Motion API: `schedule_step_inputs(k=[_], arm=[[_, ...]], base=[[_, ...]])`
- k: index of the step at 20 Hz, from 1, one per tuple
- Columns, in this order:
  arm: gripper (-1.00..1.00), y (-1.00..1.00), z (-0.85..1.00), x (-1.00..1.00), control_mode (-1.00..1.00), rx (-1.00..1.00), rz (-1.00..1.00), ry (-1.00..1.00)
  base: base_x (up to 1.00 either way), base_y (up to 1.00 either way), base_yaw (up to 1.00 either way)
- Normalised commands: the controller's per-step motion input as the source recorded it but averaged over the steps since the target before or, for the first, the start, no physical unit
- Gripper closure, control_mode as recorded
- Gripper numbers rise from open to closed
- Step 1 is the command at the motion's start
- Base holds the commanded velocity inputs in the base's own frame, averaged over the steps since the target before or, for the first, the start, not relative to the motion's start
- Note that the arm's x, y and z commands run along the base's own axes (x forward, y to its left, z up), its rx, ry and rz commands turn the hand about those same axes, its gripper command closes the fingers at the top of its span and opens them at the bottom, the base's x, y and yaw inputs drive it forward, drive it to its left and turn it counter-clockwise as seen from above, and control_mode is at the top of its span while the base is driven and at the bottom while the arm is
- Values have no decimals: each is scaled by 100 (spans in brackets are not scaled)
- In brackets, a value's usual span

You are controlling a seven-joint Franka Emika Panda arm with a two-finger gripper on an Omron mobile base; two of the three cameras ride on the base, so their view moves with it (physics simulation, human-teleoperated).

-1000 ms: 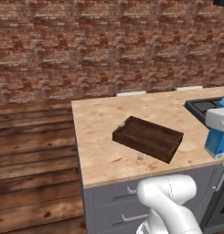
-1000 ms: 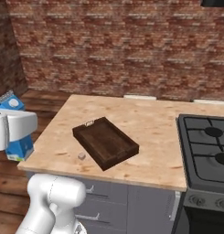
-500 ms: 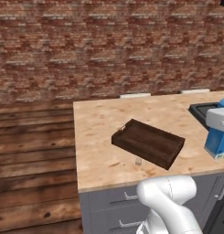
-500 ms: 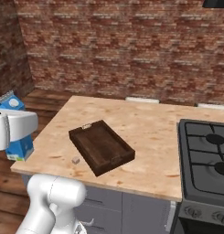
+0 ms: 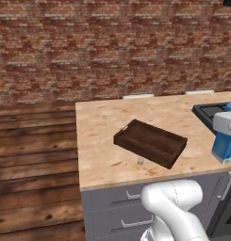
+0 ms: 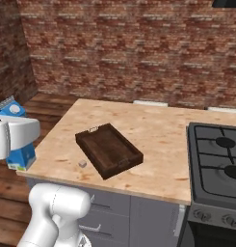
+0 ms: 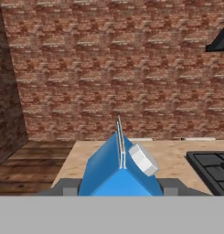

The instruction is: Take out the milk from the fridge and place it on the tray on the counter. Then take the sugar cube near the tray and place it in the tray.

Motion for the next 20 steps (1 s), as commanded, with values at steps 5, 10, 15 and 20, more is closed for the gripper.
schedule_step_inputs(k=[5,10,15,20], arm=[[100,0,0,0,100,0,0,0],[100,0,0,0,100,0,0,0],[100,0,0,0,100,0,0,0],[100,-10,-20,49,-100,0,2,0]], base=[[4,-4,0],[19,0,0],[6,0,0],[5,0,0]])
